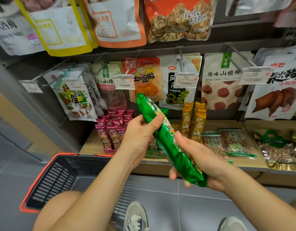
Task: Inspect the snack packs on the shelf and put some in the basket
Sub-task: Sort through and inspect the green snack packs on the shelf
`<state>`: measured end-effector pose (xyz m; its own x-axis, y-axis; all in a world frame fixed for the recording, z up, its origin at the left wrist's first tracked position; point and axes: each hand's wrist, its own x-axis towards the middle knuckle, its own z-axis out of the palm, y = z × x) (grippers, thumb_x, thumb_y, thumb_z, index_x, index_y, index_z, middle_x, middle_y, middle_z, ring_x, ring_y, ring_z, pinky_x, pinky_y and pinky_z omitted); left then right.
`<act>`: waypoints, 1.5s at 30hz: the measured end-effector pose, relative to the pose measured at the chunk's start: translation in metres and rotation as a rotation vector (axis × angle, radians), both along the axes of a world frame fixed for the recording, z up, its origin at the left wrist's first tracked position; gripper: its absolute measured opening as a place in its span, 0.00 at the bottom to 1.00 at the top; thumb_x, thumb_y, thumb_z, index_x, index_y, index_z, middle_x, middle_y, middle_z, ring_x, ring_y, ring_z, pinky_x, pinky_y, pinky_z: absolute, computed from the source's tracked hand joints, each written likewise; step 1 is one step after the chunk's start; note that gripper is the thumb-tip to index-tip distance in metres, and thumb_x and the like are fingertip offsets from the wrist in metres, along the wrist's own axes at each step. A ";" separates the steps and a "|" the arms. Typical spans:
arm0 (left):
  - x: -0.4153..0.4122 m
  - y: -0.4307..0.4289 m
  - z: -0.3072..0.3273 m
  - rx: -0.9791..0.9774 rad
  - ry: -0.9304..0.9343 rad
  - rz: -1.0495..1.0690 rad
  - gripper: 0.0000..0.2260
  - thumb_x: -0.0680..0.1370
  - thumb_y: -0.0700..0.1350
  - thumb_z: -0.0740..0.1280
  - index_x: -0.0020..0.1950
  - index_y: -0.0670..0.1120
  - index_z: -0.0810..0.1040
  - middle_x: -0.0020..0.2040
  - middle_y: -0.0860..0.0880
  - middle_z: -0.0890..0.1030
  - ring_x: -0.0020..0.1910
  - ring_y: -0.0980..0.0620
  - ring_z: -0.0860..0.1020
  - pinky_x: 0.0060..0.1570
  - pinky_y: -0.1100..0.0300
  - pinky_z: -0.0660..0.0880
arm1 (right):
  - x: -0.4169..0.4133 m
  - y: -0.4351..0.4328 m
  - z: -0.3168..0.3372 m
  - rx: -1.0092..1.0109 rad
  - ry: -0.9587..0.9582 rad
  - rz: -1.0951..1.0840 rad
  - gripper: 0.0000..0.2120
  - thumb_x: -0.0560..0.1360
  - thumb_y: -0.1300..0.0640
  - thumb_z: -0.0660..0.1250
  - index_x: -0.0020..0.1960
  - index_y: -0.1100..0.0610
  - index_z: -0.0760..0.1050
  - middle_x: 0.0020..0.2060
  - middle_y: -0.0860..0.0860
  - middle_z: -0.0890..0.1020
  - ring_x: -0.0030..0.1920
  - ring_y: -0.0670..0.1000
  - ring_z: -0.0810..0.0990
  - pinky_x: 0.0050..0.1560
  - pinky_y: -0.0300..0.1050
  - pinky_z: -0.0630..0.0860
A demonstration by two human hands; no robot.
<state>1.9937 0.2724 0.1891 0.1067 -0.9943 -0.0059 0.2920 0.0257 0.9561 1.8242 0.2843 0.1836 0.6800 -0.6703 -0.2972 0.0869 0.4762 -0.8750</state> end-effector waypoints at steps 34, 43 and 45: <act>0.038 -0.012 0.006 -0.035 0.101 0.378 0.05 0.78 0.47 0.68 0.52 0.47 0.76 0.46 0.49 0.79 0.43 0.53 0.80 0.37 0.59 0.79 | 0.001 0.002 -0.011 -0.309 0.157 -0.202 0.14 0.71 0.58 0.72 0.57 0.51 0.79 0.47 0.51 0.86 0.45 0.49 0.85 0.44 0.40 0.82; 0.066 -0.013 0.003 0.158 -0.252 0.321 0.17 0.73 0.59 0.70 0.50 0.47 0.75 0.36 0.50 0.79 0.27 0.56 0.75 0.23 0.63 0.71 | -0.013 -0.008 -0.032 -1.084 0.875 -0.378 0.25 0.70 0.55 0.77 0.65 0.53 0.76 0.49 0.52 0.86 0.48 0.53 0.84 0.46 0.54 0.82; 0.070 -0.012 0.002 0.126 -0.279 0.325 0.15 0.73 0.57 0.71 0.47 0.48 0.75 0.31 0.50 0.79 0.27 0.54 0.77 0.25 0.62 0.72 | -0.016 -0.010 -0.034 -1.161 0.903 -0.364 0.23 0.70 0.56 0.76 0.64 0.53 0.77 0.46 0.52 0.86 0.46 0.54 0.84 0.42 0.52 0.81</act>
